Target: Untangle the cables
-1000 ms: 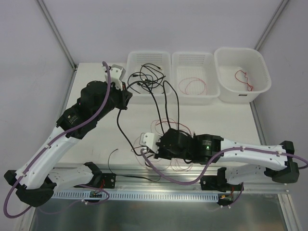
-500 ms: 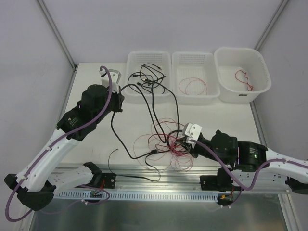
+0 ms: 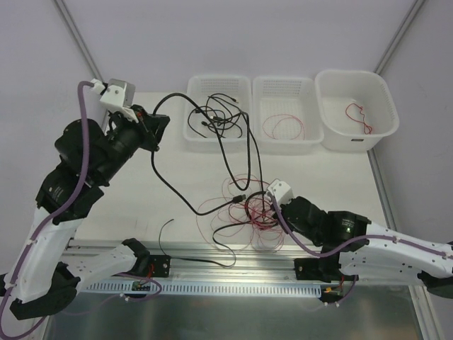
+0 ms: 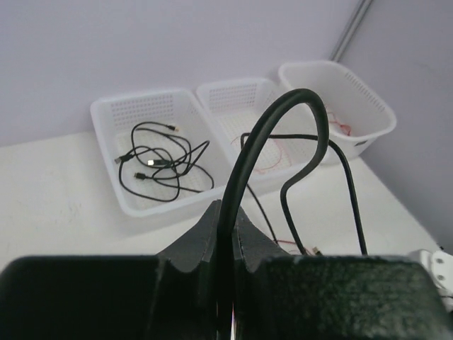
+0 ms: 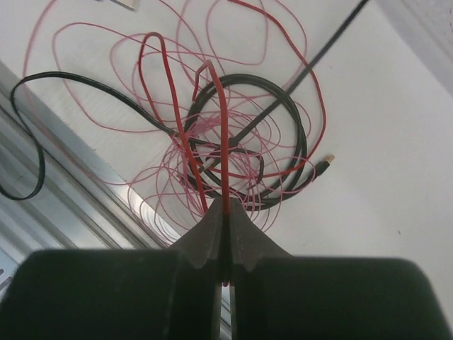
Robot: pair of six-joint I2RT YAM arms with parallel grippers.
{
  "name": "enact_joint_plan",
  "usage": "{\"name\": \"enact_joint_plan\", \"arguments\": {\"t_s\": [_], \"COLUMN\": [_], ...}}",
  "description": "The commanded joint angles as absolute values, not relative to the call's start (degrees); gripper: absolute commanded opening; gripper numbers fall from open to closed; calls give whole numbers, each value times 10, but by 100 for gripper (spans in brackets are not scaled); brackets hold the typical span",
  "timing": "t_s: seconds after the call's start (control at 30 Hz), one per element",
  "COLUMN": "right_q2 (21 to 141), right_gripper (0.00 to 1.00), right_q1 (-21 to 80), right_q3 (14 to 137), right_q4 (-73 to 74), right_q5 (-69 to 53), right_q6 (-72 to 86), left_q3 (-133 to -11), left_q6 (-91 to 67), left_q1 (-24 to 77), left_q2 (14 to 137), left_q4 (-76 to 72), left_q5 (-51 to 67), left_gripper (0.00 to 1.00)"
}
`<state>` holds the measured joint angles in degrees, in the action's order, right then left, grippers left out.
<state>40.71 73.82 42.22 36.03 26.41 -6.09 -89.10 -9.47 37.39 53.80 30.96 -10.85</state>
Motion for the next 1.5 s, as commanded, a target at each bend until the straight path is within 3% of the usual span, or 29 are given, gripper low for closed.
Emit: {"name": "enact_joint_plan", "arguments": {"t_s": [0.0, 0.07, 0.1, 0.17, 0.2, 0.3, 0.4, 0.53, 0.73, 0.87, 1.0, 1.27, 1.47], "right_q2": [417, 430, 443, 450, 453, 446, 428, 398, 453, 503, 579, 751, 860], "right_gripper": [1, 6, 19, 31, 47, 72, 84, 88, 86, 81, 75, 58, 52], "right_q1": [692, 672, 659, 657, 657, 657, 657, 650, 520, 406, 378, 344, 339], "right_q3": [416, 413, 414, 418, 420, 428, 438, 466, 491, 480, 478, 472, 484], "right_q4": [379, 382, 384, 385, 385, 385, 386, 377, 332, 232, 153, 9, -68], "right_q5": [285, 274, 273, 279, 280, 281, 274, 290, 228, 114, 48, 26, 21], "right_q6": [-2, 24, 29, 42, 47, 62, 62, 40, 20, 24, 14, 17, 14], "left_q3": [-929, -942, -947, -958, -963, -999, -1046, -1062, -1012, -991, -976, -940, -923], "left_q6": [-123, -125, -124, -119, -117, -114, -110, -102, -116, -124, -132, -147, -152], "left_q1": [369, 369, 370, 369, 369, 370, 370, 369, 369, 370, 370, 370, 370], "left_q2": [526, 528, 532, 548, 556, 591, 620, 624, 592, 576, 563, 530, 510], "left_q4": [297, 296, 296, 297, 296, 295, 294, 293, 290, 290, 289, 288, 289], "left_q5": [-63, -71, -77, -100, -107, -123, -113, -120, -113, -105, -91, -78, -66], "left_gripper": [0, 0, 0, 0, 0, 0, 0, 0, 0, 0, 0, 0, 0]}}
